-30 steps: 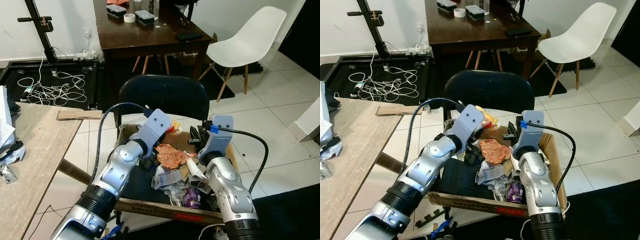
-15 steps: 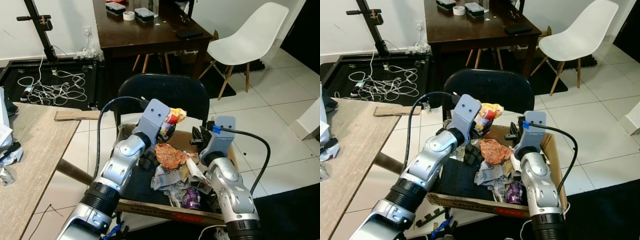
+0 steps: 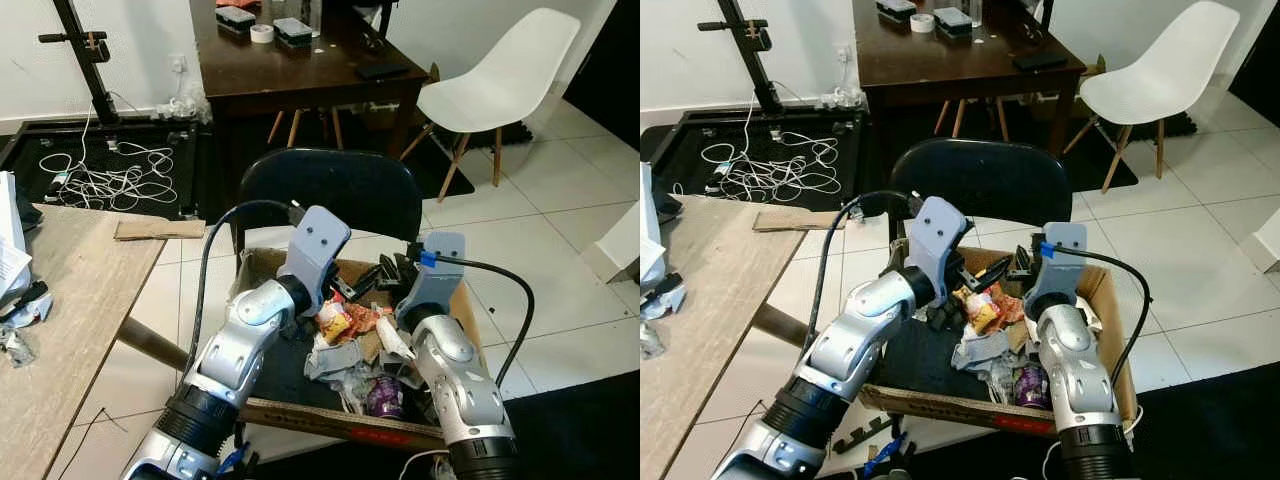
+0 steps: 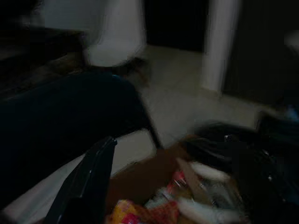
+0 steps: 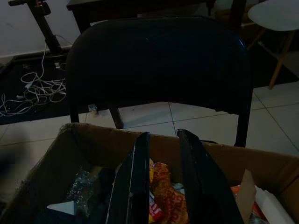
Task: Picking trash to rubbish bin
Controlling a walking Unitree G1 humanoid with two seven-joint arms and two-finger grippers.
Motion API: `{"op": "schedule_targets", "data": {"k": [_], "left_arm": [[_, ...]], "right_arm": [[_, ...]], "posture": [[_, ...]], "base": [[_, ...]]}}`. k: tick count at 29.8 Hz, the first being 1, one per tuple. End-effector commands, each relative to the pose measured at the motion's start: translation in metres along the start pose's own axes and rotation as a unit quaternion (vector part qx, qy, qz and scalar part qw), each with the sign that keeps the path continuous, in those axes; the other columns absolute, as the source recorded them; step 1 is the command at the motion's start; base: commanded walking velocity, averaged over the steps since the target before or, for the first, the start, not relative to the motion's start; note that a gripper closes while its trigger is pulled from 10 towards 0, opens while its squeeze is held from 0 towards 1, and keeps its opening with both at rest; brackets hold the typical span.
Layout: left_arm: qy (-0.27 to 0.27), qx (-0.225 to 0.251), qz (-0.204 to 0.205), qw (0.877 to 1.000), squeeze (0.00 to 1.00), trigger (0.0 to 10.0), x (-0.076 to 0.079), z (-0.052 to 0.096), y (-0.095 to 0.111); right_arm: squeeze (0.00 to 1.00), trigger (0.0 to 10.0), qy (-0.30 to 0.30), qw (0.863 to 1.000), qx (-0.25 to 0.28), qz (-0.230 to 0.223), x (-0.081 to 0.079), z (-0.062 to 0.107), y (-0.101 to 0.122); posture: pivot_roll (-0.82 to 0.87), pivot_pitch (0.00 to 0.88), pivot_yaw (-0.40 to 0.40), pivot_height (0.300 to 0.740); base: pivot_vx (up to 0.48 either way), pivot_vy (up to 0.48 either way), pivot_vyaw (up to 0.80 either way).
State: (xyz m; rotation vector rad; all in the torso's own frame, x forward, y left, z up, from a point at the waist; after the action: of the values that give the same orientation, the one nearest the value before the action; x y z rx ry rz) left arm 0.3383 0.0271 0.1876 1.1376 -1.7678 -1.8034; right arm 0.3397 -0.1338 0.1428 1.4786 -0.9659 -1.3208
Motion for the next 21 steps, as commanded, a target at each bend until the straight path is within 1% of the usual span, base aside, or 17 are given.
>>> {"op": "schedule_targets", "data": {"k": [1, 2, 3, 4, 5, 6, 7, 9, 10, 11, 12, 14, 18, 21], "left_arm": [[0.086, 0.006, 0.027, 0.996, 0.0, 10.0, -0.022, 0.004, 0.0], [0.086, 0.006, 0.027, 0.996, 0.0, 10.0, -0.022, 0.004, 0.0], [0.143, 0.011, 0.035, 0.989, 0.0, 10.0, -0.037, 0.008, 0.001], [0.143, 0.011, 0.035, 0.989, 0.0, 10.0, -0.037, 0.008, 0.001], [0.18, 0.009, 0.043, 0.983, 0.0, 10.0, -0.049, 0.013, 0.002], [0.21, 0.019, 0.038, 0.977, 0.0, 10.0, -0.062, 0.026, 0.008], [0.21, 0.019, 0.038, 0.977, 0.0, 10.0, -0.062, 0.026, 0.008], [0.226, 0.027, 0.032, 0.973, 0.0, 10.0, -0.066, 0.035, 0.013], [0.226, 0.027, 0.032, 0.973, 0.0, 10.0, -0.066, 0.035, 0.013], [0.234, 0.027, 0.032, 0.971, 0.0, 10.0, -0.067, 0.04, 0.013], [0.234, 0.027, 0.032, 0.971, 0.0, 10.0, -0.067, 0.04, 0.013], [0.248, 0.017, 0.044, 0.968, 0.0, 10.0, -0.067, 0.049, 0.01], [0.267, 0.003, 0.043, 0.963, 0.0, 10.0, -0.066, 0.054, 0.006], [0.262, 0.003, 0.041, 0.964, 0.0, 10.0, -0.065, 0.052, 0.008]], "right_arm": [[0.0, 10.0, -0.001, 1.0, -0.003, -0.005, 0.001, -0.001, -0.002], [0.0, 10.0, -0.001, 1.0, -0.003, -0.005, 0.001, -0.001, -0.002], [0.0, 10.0, 0.001, 1.0, -0.002, -0.008, 0.0, -0.002, -0.002], [0.0, 10.0, 0.001, 1.0, -0.002, -0.008, 0.0, -0.002, -0.002], [0.0, 10.0, 0.005, 1.0, 0.0, -0.01, -0.002, -0.003, -0.001], [0.0, 10.0, 0.016, 1.0, 0.005, -0.012, -0.007, -0.005, 0.0], [0.0, 10.0, 0.016, 1.0, 0.005, -0.012, -0.007, -0.005, 0.0], [0.0, 10.0, 0.026, 1.0, 0.007, -0.012, -0.011, -0.006, 0.001], [0.0, 10.0, 0.026, 1.0, 0.007, -0.012, -0.011, -0.006, 0.001], [0.0, 10.0, 0.029, 0.999, 0.007, -0.012, -0.012, -0.007, 0.0], [0.0, 10.0, 0.029, 0.999, 0.007, -0.012, -0.012, -0.007, 0.0], [0.0, 10.0, 0.034, 0.999, 0.004, -0.018, -0.012, -0.009, 0.0], [0.0, 10.0, 0.042, 0.999, 0.003, -0.02, -0.014, -0.014, 0.0], [0.0, 10.0, 0.048, 0.999, 0.008, -0.023, -0.018, -0.016, 0.004]], "posture": [[0.14, 0.088, 0.009, 0.74], [0.14, 0.088, 0.009, 0.74], [0.15, 0.087, 0.007, 0.74], [0.15, 0.087, 0.007, 0.74], [0.15, 0.087, 0.004, 0.74], [0.17, 0.09, -0.005, 0.74], [0.17, 0.09, -0.005, 0.74], [0.17, 0.09, -0.006, 0.74], [0.17, 0.09, -0.006, 0.74], [0.17, 0.085, -0.011, 0.74], [0.17, 0.085, -0.011, 0.74], [0.2, 0.081, -0.026, 0.74], [0.21, 0.079, -0.032, 0.74], [0.21, 0.078, -0.035, 0.74]], "base": [[0.0, 0.0, 0.0], [0.0, 0.0, 0.0], [0.0, 0.0, 0.0], [0.0, 0.0, 0.0], [0.0, 0.0, 0.0], [0.0, 0.0, 0.0], [0.0, 0.0, 0.0], [0.0, 0.0, 0.0], [0.0, 0.0, 0.0], [0.0, 0.0, 0.0], [0.0, 0.0, 0.0], [0.0, 0.0, 0.0], [0.0, 0.0, 0.0], [0.0, 0.0, 0.0]]}}
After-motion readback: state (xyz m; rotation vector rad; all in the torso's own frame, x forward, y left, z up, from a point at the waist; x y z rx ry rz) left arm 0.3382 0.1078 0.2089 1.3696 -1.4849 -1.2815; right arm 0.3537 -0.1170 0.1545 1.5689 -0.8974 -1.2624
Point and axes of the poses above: a point about 5 cm out from each wrist's last joint towards the gripper, its own z axis pointing back from the gripper into the wrist, its own y axis along the axis of the wrist's last joint, x = y × z, the point moved 2 cm from there along -z, pointing out of the wrist towards the gripper, and after that the axes turned 10 degrees about -z, right-handed, at the moved point
